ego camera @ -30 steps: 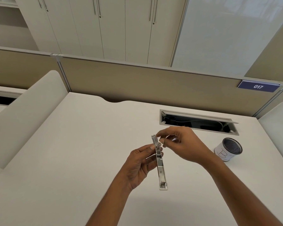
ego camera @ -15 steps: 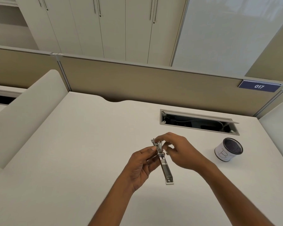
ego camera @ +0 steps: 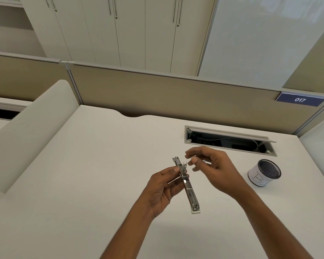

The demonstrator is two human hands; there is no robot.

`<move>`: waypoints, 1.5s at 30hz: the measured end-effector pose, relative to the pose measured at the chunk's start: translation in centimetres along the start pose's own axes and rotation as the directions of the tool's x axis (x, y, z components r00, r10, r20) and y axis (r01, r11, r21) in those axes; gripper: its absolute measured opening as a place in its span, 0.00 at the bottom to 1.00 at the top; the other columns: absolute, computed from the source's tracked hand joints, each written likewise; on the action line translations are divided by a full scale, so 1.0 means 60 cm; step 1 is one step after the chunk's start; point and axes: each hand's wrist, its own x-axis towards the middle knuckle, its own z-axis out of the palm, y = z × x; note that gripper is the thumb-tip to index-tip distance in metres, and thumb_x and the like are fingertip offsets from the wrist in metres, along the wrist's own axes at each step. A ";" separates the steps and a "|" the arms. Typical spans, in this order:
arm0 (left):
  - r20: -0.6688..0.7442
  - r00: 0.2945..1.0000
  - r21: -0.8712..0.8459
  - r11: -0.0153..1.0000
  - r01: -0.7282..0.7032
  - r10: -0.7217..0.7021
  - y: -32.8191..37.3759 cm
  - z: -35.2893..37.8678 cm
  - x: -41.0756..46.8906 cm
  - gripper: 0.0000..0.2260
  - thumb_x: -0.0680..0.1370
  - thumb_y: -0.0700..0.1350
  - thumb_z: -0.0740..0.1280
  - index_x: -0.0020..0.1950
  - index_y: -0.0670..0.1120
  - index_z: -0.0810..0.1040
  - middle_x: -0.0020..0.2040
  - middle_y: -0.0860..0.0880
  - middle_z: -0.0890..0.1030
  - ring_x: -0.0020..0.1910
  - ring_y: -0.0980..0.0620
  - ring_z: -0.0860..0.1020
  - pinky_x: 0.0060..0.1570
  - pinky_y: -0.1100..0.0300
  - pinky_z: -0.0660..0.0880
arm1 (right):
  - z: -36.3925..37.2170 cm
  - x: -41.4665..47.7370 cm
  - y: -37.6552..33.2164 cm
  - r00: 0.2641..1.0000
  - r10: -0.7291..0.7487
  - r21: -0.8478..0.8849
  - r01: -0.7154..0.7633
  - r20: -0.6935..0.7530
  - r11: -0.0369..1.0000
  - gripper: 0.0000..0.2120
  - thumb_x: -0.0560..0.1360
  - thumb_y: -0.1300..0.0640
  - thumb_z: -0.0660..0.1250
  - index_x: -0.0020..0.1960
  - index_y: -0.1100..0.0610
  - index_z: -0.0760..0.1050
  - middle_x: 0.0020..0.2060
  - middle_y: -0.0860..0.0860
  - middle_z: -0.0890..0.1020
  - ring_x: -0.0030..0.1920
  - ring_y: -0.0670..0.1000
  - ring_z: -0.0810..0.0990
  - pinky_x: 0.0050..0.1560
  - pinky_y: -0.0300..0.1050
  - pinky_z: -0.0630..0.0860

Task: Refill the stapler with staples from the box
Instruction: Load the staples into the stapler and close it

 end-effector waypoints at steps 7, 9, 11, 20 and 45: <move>0.030 0.999 0.024 1.000 -0.013 0.012 0.003 0.002 0.004 0.14 0.75 0.43 0.75 0.57 0.37 0.85 0.50 0.42 0.87 0.49 0.48 0.86 0.47 0.58 0.83 | -0.010 -0.009 -0.031 0.981 -0.175 -0.103 0.182 0.080 0.978 0.07 0.76 0.64 0.73 0.53 0.57 0.86 0.45 0.48 0.87 0.49 0.52 0.86 0.51 0.46 0.84; 0.032 0.999 0.045 0.999 -0.012 0.011 0.003 0.003 0.005 0.15 0.74 0.44 0.76 0.57 0.38 0.86 0.51 0.43 0.87 0.50 0.48 0.86 0.48 0.58 0.83 | -0.008 -0.006 -0.028 0.979 -0.195 -0.124 0.201 0.058 0.972 0.06 0.75 0.65 0.74 0.51 0.58 0.86 0.44 0.48 0.87 0.47 0.51 0.86 0.50 0.47 0.84; 0.031 0.999 0.059 0.998 -0.012 0.011 0.002 0.002 0.005 0.16 0.73 0.45 0.77 0.58 0.38 0.86 0.51 0.43 0.87 0.51 0.48 0.86 0.48 0.57 0.83 | -0.006 -0.002 -0.027 0.978 -0.202 -0.133 0.208 0.054 0.969 0.07 0.75 0.66 0.75 0.51 0.58 0.86 0.44 0.48 0.87 0.47 0.51 0.86 0.50 0.47 0.84; 0.016 1.000 0.068 0.998 -0.015 0.013 -0.004 0.003 0.004 0.14 0.75 0.42 0.75 0.58 0.38 0.85 0.50 0.41 0.86 0.51 0.46 0.86 0.47 0.55 0.83 | 0.009 0.014 -0.021 0.978 -0.187 -0.252 0.204 0.090 0.946 0.09 0.73 0.68 0.74 0.48 0.55 0.84 0.43 0.44 0.84 0.46 0.46 0.84 0.49 0.42 0.83; 0.058 0.997 0.045 0.998 -0.051 0.048 -0.004 0.001 0.011 0.18 0.73 0.45 0.78 0.61 0.40 0.84 0.53 0.43 0.86 0.53 0.45 0.85 0.49 0.54 0.83 | 0.013 0.022 0.000 0.996 -0.093 -0.254 0.093 0.014 0.963 0.09 0.77 0.63 0.72 0.55 0.54 0.85 0.48 0.45 0.84 0.47 0.44 0.82 0.46 0.31 0.77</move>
